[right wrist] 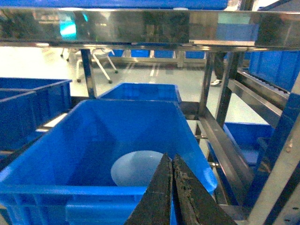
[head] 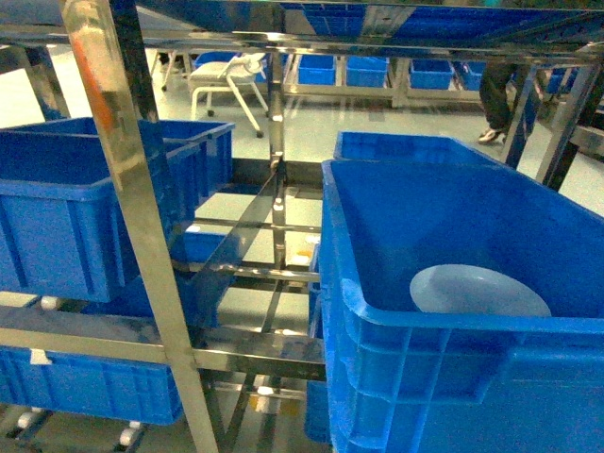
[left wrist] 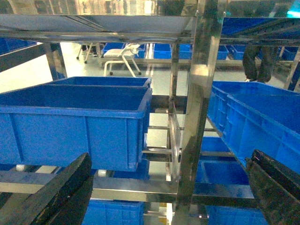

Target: Place blue tray on left shelf second layer neatly

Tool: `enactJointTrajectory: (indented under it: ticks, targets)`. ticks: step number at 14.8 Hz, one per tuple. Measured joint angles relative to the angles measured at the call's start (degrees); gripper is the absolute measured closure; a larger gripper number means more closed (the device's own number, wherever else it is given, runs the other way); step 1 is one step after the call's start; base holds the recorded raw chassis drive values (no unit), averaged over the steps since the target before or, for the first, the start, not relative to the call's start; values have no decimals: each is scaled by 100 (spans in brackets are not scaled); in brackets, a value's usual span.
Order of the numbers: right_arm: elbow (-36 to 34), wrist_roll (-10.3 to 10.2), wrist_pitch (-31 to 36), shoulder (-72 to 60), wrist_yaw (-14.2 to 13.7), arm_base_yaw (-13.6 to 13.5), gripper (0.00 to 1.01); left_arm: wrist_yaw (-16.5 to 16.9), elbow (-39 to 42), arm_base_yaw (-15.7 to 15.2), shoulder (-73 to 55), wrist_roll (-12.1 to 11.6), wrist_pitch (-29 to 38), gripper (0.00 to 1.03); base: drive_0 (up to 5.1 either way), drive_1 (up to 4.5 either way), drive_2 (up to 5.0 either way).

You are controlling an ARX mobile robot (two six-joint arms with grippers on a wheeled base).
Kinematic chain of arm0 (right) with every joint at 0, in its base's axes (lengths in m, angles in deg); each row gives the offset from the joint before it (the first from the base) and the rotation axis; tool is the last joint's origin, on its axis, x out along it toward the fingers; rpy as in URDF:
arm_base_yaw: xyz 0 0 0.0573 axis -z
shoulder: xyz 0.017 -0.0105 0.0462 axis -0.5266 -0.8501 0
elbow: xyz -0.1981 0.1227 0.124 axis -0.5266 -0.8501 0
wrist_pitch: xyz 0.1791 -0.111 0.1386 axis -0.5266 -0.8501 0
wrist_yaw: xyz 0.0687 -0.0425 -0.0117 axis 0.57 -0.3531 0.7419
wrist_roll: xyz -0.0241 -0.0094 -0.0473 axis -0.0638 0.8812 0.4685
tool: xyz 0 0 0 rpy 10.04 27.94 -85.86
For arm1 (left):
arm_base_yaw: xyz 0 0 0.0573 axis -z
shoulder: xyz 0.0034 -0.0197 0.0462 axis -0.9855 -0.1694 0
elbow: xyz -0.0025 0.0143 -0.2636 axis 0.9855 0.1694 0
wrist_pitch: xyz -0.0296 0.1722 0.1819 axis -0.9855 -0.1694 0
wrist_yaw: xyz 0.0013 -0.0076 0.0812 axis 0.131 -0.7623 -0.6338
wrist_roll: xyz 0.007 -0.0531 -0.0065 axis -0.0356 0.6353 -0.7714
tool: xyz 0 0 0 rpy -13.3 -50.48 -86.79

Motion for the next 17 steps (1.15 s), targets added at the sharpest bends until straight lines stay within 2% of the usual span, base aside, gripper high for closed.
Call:
enactJointTrajectory:
  ticks: [1, 3, 5, 14, 15, 16, 17]
  targets:
    - [-87, 63, -13, 68, -13, -28, 99, 0, 0, 0, 0, 0, 2, 5, 0, 0, 0]
    - [-116, 70, 11, 186, -9, -28, 99, -4, 0, 0, 0, 0, 2, 5, 0, 0, 0]
    - [-284, 72, -717, 852, -7, -28, 99, -4, 0, 0, 0, 0, 2, 5, 0, 0, 0]
    - [-680, 76, -590, 1329, -2, -28, 99, 2, 0, 0, 0, 0, -2, 5, 0, 0, 0]
    - [-680, 79, -608, 1329, -2, -28, 72, -2, 0, 0, 0, 0, 2, 5, 0, 0, 0]
    - [-680, 79, -605, 1329, -4, -28, 30, -2, 0, 0, 0, 0, 2, 5, 0, 0, 0]
    - [-680, 76, -605, 1329, -4, -28, 3, -4, 0, 0, 0, 0, 2, 5, 0, 0, 0]
